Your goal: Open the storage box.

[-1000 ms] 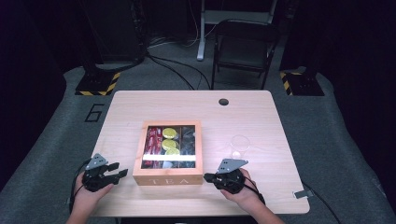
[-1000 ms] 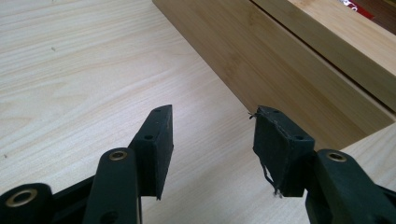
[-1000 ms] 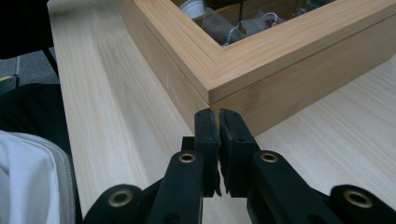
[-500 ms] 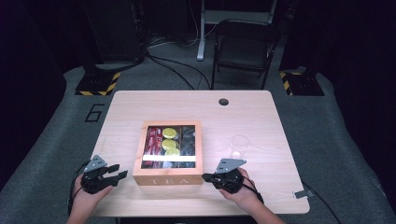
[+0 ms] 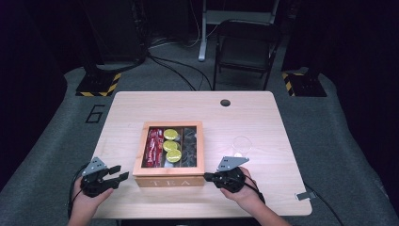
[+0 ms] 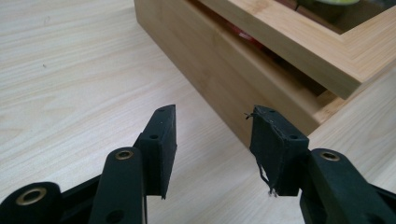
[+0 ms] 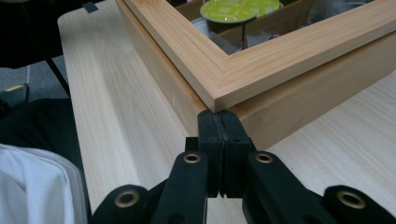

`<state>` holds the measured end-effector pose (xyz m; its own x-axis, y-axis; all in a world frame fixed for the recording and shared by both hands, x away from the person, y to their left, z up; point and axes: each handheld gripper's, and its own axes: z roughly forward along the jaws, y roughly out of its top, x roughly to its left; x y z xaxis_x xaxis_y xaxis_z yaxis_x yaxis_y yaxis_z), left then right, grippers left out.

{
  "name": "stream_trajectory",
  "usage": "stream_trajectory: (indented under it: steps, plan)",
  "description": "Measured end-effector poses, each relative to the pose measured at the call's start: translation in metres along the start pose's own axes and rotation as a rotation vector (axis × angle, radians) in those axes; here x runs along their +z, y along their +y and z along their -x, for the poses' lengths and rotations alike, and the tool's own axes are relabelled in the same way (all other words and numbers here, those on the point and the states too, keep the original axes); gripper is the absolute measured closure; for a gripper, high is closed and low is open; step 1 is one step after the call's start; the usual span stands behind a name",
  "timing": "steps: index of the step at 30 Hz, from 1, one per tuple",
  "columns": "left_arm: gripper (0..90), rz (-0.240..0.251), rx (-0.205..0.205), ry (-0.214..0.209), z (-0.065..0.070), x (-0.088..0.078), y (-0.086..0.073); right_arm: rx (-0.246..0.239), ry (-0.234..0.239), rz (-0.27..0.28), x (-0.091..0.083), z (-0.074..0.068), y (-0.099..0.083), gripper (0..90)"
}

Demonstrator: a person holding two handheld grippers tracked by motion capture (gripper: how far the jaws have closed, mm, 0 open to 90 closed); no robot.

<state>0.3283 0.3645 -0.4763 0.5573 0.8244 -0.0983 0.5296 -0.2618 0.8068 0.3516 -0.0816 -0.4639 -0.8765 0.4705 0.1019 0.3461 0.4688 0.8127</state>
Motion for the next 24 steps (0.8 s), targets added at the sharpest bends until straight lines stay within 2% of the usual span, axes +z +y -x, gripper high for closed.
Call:
stream_trajectory:
  steps: [6, 10, 12, 20, 24]
  plan:
    - [50.7, 0.053, -0.003, -0.010, 0.005, -0.010, 0.007, 0.033, 0.001, 0.038, -0.007, 0.000, 0.017, 88.2]
    - [50.0, 0.085, 0.010, -0.033, 0.012, -0.015, 0.013, 0.040, -0.002, 0.061, -0.011, 0.001, 0.025, 88.0]
    - [49.5, 0.102, 0.012, -0.030, 0.017, -0.013, 0.016, 0.037, 0.002, 0.067, -0.012, 0.002, 0.027, 87.9]
    - [45.4, 0.076, 0.085, -0.027, 0.034, -0.005, 0.032, 0.047, -0.001, 0.072, -0.016, 0.002, 0.035, 88.1]
    - [44.9, 0.081, 0.093, -0.012, 0.040, -0.001, 0.045, 0.046, -0.007, 0.077, -0.018, 0.003, 0.039, 88.1]
